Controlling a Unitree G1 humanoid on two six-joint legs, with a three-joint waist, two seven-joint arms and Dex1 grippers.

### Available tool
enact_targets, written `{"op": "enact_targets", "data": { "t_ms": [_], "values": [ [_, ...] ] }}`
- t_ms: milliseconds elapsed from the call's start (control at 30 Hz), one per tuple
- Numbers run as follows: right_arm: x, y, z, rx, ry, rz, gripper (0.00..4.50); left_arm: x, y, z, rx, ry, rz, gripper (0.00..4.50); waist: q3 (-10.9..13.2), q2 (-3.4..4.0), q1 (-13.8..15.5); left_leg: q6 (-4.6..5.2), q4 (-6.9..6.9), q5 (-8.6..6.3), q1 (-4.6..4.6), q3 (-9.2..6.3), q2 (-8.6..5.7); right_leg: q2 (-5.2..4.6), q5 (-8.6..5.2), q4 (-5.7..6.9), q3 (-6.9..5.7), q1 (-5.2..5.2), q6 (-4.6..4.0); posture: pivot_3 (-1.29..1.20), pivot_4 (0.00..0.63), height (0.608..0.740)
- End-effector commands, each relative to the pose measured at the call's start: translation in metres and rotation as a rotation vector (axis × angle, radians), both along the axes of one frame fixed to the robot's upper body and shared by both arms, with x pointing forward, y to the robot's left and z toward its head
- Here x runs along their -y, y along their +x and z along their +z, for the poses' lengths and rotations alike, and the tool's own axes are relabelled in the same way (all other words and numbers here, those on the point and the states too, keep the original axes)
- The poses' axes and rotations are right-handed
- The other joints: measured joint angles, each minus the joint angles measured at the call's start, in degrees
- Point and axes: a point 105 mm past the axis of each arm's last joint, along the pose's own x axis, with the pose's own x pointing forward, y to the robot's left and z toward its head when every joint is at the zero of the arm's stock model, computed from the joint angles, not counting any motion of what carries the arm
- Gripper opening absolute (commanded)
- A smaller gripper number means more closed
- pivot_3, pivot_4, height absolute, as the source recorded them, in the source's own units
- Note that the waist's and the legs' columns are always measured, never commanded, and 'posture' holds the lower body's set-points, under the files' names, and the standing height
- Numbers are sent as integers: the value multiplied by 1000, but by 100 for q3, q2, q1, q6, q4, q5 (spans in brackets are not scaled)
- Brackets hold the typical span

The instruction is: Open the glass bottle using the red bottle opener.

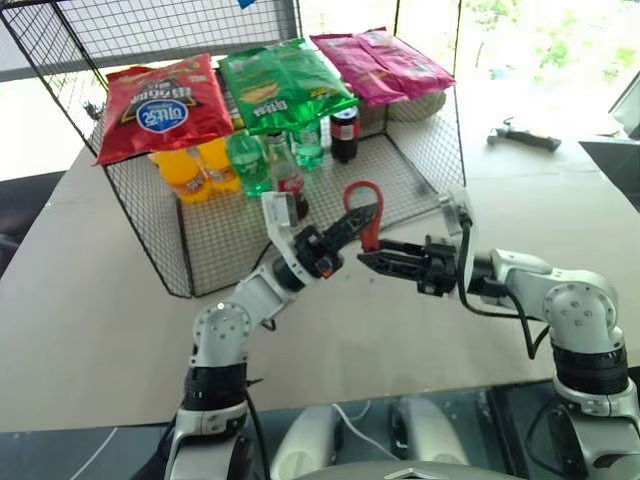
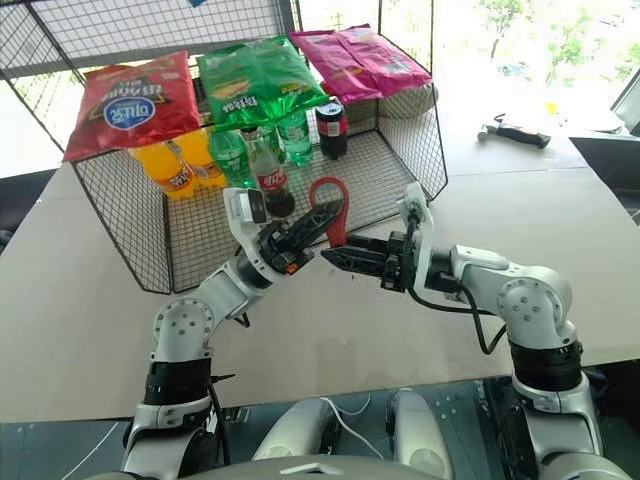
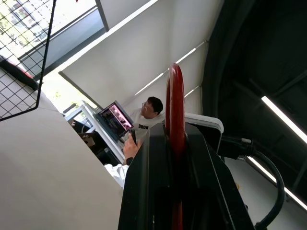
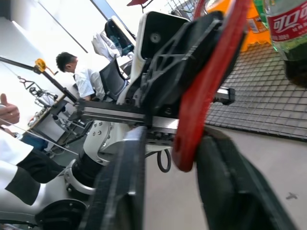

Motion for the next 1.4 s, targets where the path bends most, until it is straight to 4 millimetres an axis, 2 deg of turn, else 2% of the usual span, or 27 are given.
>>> {"op": "enact_targets", "data": {
  "t_ms": [33,367,400,467,533,567,667,833,967,1033,1133,1333,1400],
  "values": [
    [-5,-9,10,27,8,61,59,2,-1,4,23,-10,0,0,0,0,0,0,0,0,0,0,0,0,0,0,0,0,0,0,150,735],
    [-2,-4,8,17,-37,46,59,-1,-10,11,93,-54,-21,0,0,0,-1,0,0,0,-1,0,1,0,0,0,0,-1,0,0,150,735],
    [-1,-2,8,15,-32,32,0,-2,-11,10,101,-44,-11,783,0,0,-1,0,0,0,-1,0,1,0,0,0,0,-1,0,0,150,735],
    [2,1,9,14,-22,3,0,-4,-10,9,106,-46,10,1540,0,0,0,0,-1,0,-1,0,1,0,0,-1,0,-1,0,0,150,735],
    [8,5,9,9,-14,-34,0,-7,-9,9,106,-56,31,2562,0,0,2,0,-1,0,-2,0,1,-1,0,-1,0,-1,0,0,150,735],
    [11,7,9,6,-12,-51,0,-8,-9,9,107,-57,39,2936,0,0,8,0,-1,0,-3,0,1,-2,0,-1,0,-1,0,0,150,735],
    [40,24,0,35,-48,-225,0,-14,-11,11,137,-29,106,4376,0,0,15,1,-1,0,-5,-2,0,-3,0,-4,-2,-1,0,0,150,735],
    [83,59,-4,220,-143,-554,0,-21,-12,2,219,166,328,4447,0,0,-5,4,-4,-3,-7,9,0,-4,0,-13,8,-4,1,0,150,735],
    [95,76,9,385,-136,-718,0,-29,-8,-5,307,308,549,4447,0,0,6,-1,-17,0,3,16,5,3,0,-8,17,-6,0,0,150,735],
    [95,78,17,498,-142,-759,0,-32,-10,-11,369,407,636,4447,1,2,4,-1,-17,0,3,18,5,3,0,-10,20,-6,1,0,150,735],
    [87,76,24,631,-151,-752,0,-44,-3,-17,420,530,809,4447,1,2,11,0,-19,-1,1,24,3,1,0,-13,27,-8,1,0,150,735],
    [73,69,13,784,-229,-689,0,-81,31,-14,391,620,1122,4447,0,1,20,0,-17,0,1,14,3,1,0,-11,13,-6,1,0,150,735],
    [73,69,11,808,-258,-687,0,-89,39,-16,374,649,1173,4447,1,1,13,0,-17,0,1,14,2,0,0,-11,13,-7,2,0,150,735]
  ]
}}
